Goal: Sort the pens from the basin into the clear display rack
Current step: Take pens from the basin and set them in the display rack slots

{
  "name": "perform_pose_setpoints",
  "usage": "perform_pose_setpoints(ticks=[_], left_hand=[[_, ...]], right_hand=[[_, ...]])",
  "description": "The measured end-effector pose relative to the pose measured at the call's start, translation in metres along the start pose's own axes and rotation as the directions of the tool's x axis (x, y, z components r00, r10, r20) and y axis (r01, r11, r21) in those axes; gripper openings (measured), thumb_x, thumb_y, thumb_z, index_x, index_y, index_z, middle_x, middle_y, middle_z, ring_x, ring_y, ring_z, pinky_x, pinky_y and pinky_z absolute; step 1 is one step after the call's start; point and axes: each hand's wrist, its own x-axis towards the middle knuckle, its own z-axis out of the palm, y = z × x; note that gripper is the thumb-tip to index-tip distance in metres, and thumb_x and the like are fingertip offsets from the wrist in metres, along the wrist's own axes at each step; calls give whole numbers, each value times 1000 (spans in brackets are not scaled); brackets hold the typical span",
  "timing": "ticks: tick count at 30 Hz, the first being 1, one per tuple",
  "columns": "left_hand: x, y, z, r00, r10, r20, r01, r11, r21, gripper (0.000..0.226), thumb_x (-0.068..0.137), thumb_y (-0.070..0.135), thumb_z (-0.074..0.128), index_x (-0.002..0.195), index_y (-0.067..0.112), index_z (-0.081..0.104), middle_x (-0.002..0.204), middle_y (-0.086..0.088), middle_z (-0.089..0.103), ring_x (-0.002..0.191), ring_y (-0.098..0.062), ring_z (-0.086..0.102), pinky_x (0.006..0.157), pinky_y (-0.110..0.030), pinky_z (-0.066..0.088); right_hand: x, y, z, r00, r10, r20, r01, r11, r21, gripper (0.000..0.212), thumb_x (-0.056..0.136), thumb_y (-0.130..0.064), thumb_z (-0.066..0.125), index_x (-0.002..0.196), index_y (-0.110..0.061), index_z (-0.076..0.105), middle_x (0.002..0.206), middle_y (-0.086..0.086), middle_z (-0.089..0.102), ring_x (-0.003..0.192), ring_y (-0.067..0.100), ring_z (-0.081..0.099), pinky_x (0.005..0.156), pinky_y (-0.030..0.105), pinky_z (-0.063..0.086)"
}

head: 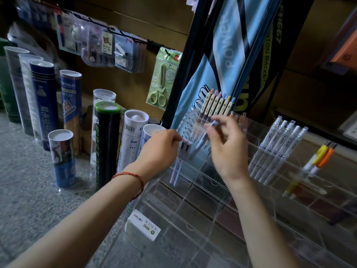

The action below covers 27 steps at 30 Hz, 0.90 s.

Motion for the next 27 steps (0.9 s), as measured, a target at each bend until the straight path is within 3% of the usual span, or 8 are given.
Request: perform_pose_setpoints(ticks=[4,10,13,16,21,24,27], left_hand=[[2,-4,-2,1000,-1,8,1,998,-68,15,89,10,55,96,7,68,83,-4,63,77,-18,57,73,-29,48],[2,-7,0,1000,4,-27,-7,996,-88,11,88,14,59,90,7,67,75,0,58,68,-17,53,71,-31,48],[2,-7,1,999,8,-43,-12,996,-83,11,88,15,59,89,8,67,74,1,56,68,-17,53,69,-31,48],[2,-8,2,999,4,-52,-8,997,-83,11,89,16,58,89,9,67,73,2,56,66,-16,52,68,-30,46],[2,-6,2,999,-6,-50,1,996,-94,12,89,14,57,90,7,67,78,-4,62,65,-16,52,69,-32,49],[0,-5,-1,999,6,-50,-9,998,-66,17,90,10,53,101,7,67,96,-8,66,74,-15,54,72,-26,44],[-5,-7,-19,985,57,-164,-57,998,2,27,91,8,48,113,11,61,109,-5,61,88,-17,57,77,-22,42]], right_hand=[[-5,4,5,984,80,159,-75,996,-38,14,90,-14,59,100,-23,58,93,-7,64,86,10,65,74,21,55],[3,3,2,925,209,318,-202,978,-54,15,85,-10,66,95,-20,61,89,-4,66,87,14,66,80,29,56],[-5,6,9,908,234,349,-141,952,-271,17,83,-14,69,88,-25,57,83,-4,65,79,13,64,72,29,54],[-4,4,9,905,253,341,-125,926,-355,22,81,-20,72,86,-25,51,84,-5,65,79,13,62,66,26,48],[-6,6,12,853,310,420,-17,821,-571,31,81,-28,72,105,-18,54,100,0,68,89,20,61,67,27,42],[-5,1,8,857,282,431,-50,878,-476,47,79,-21,73,120,-18,50,116,-1,63,102,15,59,77,25,46],[-2,-14,1,949,114,294,-32,963,-269,45,82,-13,68,123,-14,50,108,-5,57,95,1,54,77,5,44]])
